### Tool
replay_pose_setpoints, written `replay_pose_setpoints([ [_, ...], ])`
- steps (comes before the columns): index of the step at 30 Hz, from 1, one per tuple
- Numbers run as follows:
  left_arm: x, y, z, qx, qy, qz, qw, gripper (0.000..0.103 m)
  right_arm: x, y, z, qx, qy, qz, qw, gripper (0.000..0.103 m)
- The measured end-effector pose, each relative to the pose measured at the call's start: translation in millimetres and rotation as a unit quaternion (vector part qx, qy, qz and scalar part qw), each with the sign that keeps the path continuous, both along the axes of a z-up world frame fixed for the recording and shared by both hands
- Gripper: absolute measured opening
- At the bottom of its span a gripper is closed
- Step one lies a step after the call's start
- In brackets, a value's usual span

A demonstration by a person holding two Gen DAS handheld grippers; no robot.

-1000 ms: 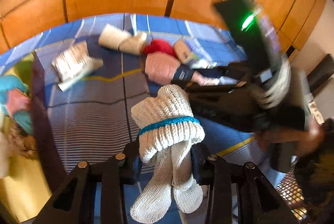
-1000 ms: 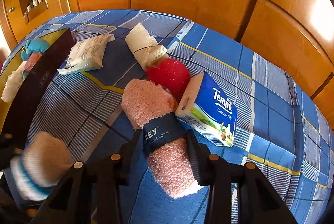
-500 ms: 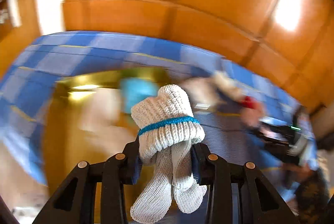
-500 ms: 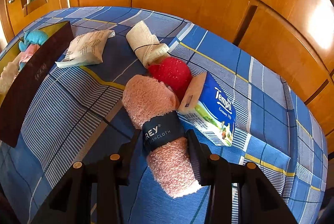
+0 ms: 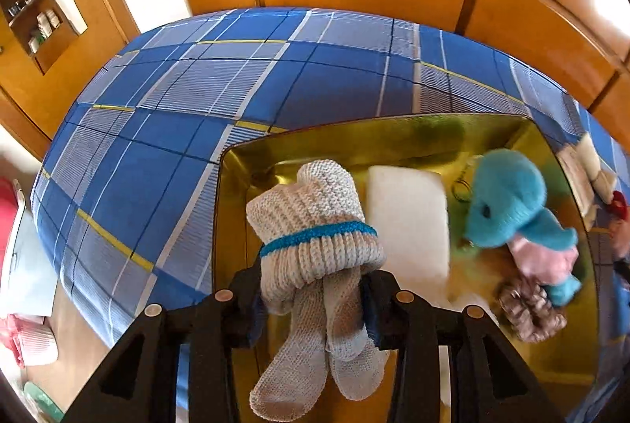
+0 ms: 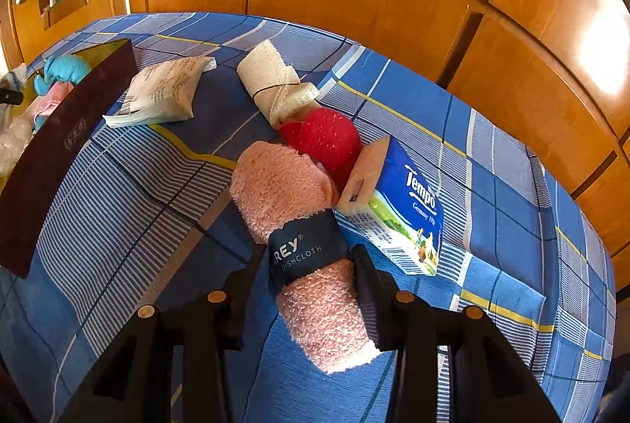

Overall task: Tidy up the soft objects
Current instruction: 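Carry the socks into the gold tray and open the left tool while the right tool holds the dishcloth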

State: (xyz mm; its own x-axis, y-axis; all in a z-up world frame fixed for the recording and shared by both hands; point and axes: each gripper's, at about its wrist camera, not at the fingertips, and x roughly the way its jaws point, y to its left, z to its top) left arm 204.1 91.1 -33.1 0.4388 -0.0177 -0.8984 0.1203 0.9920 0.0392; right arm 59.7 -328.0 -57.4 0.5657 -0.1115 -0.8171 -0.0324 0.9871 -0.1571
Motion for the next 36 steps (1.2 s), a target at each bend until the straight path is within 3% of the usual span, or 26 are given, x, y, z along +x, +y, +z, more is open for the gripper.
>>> replay_pose_setpoints([
  [6,22,-8,-10,0.007,-0.003,-0.002,1.0000,0.055,0,6,-4,-0.025,0.004,0.002,1.000,0.045],
  [8,26,-9,-10,0.012,-0.008,0.003,0.9999,0.066,1,5,-3,-0.024,0.004,0.000,1.000,0.045],
  [14,16,-4,15,-0.002,-0.051,0.021,0.9985,0.066,0,5,-3,-0.025,0.003,-0.001,1.000,0.044],
  [17,-9,-5,39,-0.006,-0.092,0.032,0.9952,0.066,0,6,-3,-0.027,0.002,-0.003,1.000,0.043],
  [22,-57,-15,61,-0.025,-0.128,0.047,0.9904,0.067,0,6,-1,-0.026,-0.001,-0.011,1.000,0.040],
  [28,-109,-41,65,-0.032,-0.149,0.046,0.9873,0.068,0,-2,5,0.022,-0.001,-0.032,0.999,0.038],
  [36,-137,-61,57,-0.032,-0.143,0.035,0.9886,0.068,-3,-14,12,0.140,0.006,-0.045,0.989,0.038],
])
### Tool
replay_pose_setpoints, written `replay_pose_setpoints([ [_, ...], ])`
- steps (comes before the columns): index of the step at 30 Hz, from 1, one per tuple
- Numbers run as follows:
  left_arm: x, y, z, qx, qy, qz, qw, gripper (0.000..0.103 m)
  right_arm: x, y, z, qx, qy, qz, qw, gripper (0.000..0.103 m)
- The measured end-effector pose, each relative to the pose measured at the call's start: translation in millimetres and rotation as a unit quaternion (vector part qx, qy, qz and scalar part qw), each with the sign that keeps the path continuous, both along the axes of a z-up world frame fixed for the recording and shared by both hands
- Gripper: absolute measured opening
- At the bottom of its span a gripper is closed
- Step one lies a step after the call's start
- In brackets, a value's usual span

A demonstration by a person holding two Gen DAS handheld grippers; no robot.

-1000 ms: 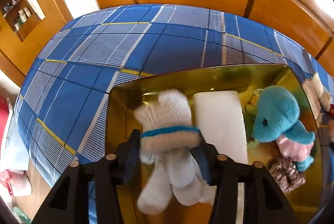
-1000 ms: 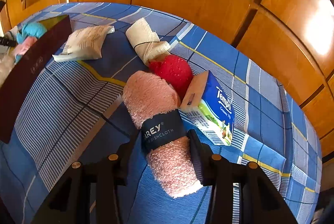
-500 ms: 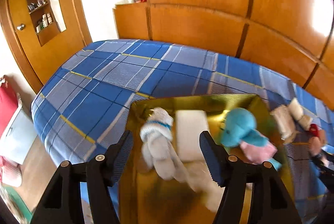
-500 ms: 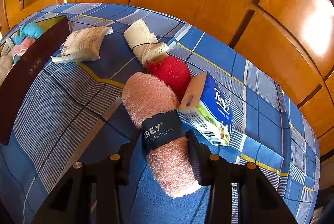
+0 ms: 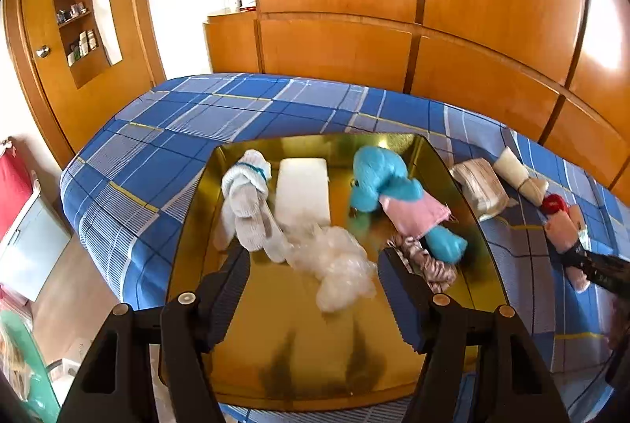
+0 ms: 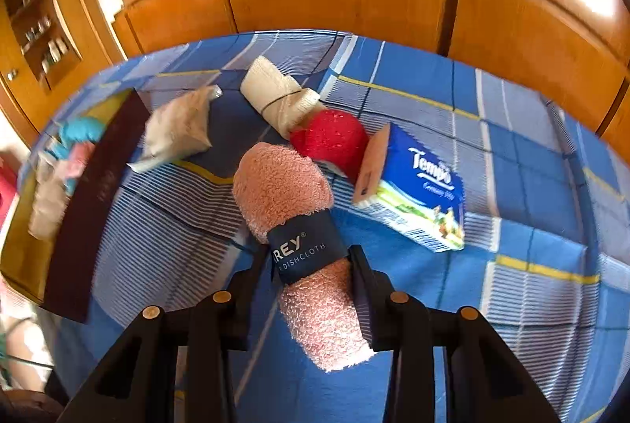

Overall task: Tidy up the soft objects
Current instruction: 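Carry the socks into the gold tray and open the left tool while the right tool holds the dishcloth, then carry the pink dishcloth into the gold tray and open the right tool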

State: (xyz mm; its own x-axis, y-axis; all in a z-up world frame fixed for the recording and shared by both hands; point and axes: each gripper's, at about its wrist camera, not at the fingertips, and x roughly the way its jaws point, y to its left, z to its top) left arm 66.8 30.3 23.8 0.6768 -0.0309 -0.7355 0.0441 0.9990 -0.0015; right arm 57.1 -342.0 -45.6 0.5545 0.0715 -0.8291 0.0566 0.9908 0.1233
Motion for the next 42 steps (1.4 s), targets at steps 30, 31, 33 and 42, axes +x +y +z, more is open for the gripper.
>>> replay_pose_setpoints([
  [30,-23,120,3,-0.038,-0.019,0.153,0.9873,0.071,32,237,68,0.126,0.001,0.236,0.963,0.037],
  [31,-25,128,1,-0.041,-0.018,0.161,0.9859,0.071,35,252,64,0.125,0.010,0.248,0.961,0.037],
  [33,-28,141,-2,-0.045,-0.016,0.175,0.9834,0.071,42,287,52,0.115,0.037,0.273,0.954,0.037],
  [42,-32,160,-19,-0.055,0.001,0.189,0.9805,0.071,74,362,4,0.087,0.093,0.264,0.956,0.044],
])
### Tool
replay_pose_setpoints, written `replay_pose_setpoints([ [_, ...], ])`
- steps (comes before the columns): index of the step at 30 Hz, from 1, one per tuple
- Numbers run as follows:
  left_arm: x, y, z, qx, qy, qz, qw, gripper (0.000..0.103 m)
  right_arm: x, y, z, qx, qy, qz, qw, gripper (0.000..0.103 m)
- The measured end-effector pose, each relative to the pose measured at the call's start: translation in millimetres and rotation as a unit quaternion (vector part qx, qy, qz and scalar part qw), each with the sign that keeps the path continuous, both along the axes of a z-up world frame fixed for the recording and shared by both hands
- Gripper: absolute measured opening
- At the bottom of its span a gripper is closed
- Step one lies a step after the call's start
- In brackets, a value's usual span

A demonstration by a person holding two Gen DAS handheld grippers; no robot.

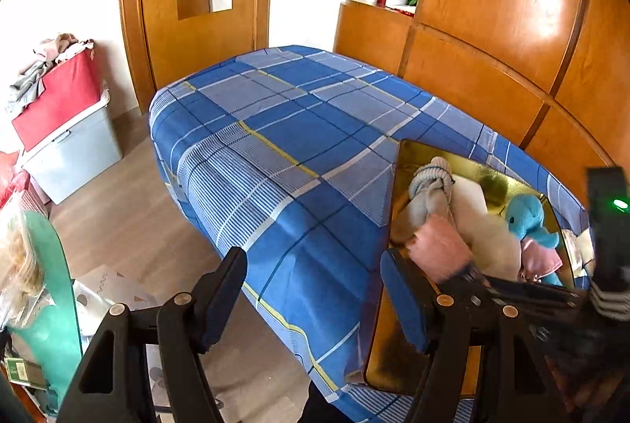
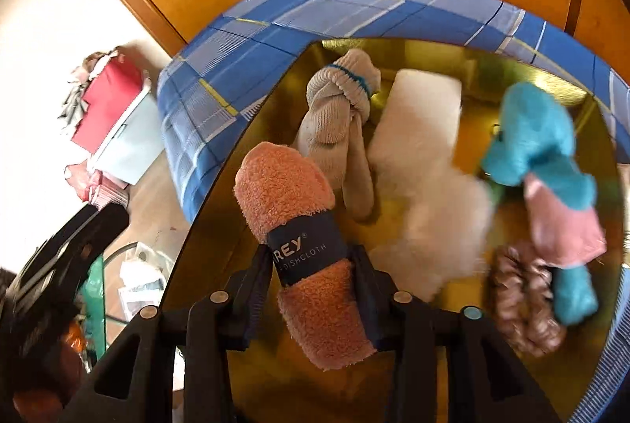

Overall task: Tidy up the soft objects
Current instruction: 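Carry the pink dishcloth into the gold tray and open the right tool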

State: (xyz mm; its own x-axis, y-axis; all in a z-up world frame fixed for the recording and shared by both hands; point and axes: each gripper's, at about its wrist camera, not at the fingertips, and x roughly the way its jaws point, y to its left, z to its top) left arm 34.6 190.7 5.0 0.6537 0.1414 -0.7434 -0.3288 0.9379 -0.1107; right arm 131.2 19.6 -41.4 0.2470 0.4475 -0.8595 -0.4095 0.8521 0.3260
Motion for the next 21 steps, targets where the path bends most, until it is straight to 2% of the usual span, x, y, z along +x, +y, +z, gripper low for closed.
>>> replay_pose_setpoints([
  [3,-1,0,-4,-0.003,0.006,-0.004,1.0000,0.071,5,2,-8,0.004,0.009,-0.006,1.000,0.045],
  [5,-1,-1,-6,-0.003,0.008,-0.006,0.9999,0.071,0,-1,-3,0.015,-0.001,-0.002,1.000,0.048],
  [7,0,-3,-6,0.000,0.009,-0.009,0.9999,0.071,-4,-2,6,0.022,-0.017,0.003,1.000,0.058],
  [8,0,-5,-6,0.000,0.009,-0.010,0.9999,0.071,-6,-4,10,0.024,-0.024,0.004,0.999,0.059],
  [15,-2,-18,1,0.012,0.000,-0.025,0.9996,0.071,-18,-16,23,0.020,-0.056,-0.006,0.998,0.059],
  [21,-6,-30,8,0.027,-0.010,-0.039,0.9988,0.071,-29,-27,25,-0.005,-0.083,-0.025,0.996,0.059],
])
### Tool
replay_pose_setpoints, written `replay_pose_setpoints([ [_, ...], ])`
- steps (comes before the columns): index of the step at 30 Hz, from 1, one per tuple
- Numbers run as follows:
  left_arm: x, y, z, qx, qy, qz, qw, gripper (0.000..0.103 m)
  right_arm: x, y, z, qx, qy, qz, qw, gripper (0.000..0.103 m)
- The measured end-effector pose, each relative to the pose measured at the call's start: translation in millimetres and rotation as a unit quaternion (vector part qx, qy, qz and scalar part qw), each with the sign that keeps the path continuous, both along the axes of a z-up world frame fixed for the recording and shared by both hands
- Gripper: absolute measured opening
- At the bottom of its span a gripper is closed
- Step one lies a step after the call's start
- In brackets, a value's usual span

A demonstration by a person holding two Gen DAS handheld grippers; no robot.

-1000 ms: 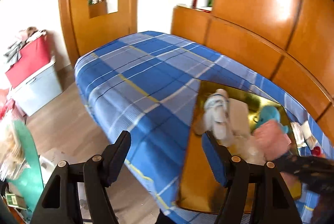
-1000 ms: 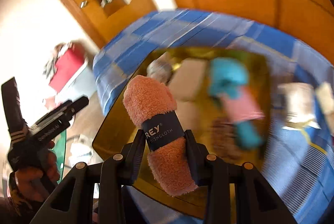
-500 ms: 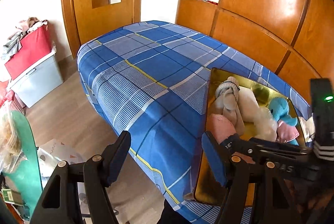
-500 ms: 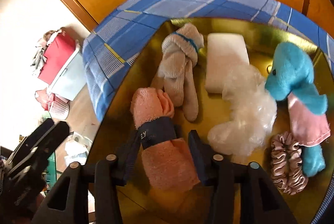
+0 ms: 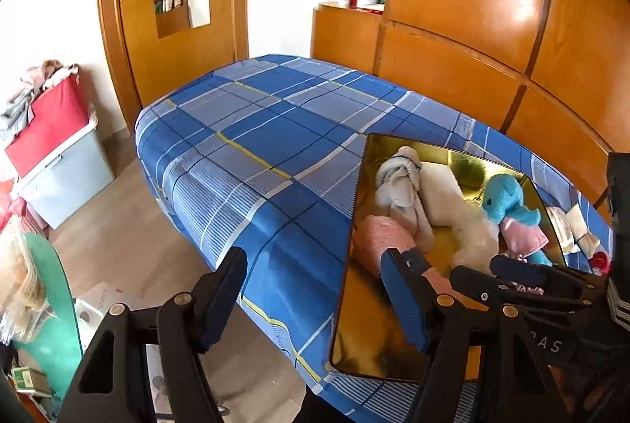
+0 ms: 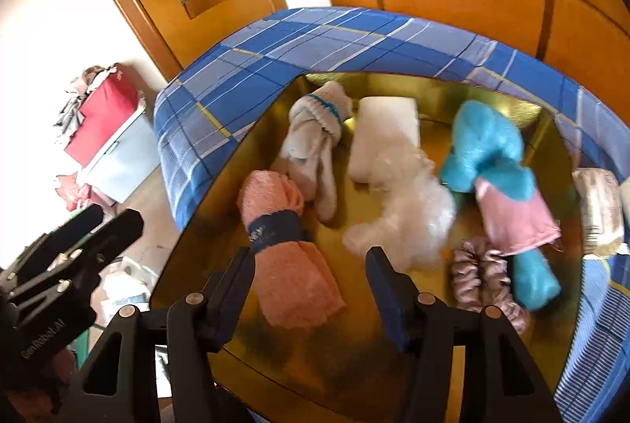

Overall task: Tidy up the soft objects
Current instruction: 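Carry the pink dishcloth into the gold tray and open the right tool, then move both tools back over the remaining items on the bed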

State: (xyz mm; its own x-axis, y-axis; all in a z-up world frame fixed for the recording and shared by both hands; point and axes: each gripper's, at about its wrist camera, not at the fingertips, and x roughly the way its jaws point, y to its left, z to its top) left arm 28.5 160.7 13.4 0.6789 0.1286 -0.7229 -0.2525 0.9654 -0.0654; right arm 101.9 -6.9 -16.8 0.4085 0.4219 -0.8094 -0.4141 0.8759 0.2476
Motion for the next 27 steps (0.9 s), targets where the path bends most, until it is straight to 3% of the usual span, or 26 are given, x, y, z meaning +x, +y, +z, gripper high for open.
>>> replay_pose_setpoints([
  [14,-7,-26,10,0.019,-0.012,-0.032,0.9992,0.071,-19,-27,20,-0.057,-0.083,-0.057,0.993,0.059],
  [27,-12,-53,27,0.070,-0.041,-0.061,0.9949,0.071,-35,-57,33,-0.080,-0.129,-0.084,0.985,0.059],
])
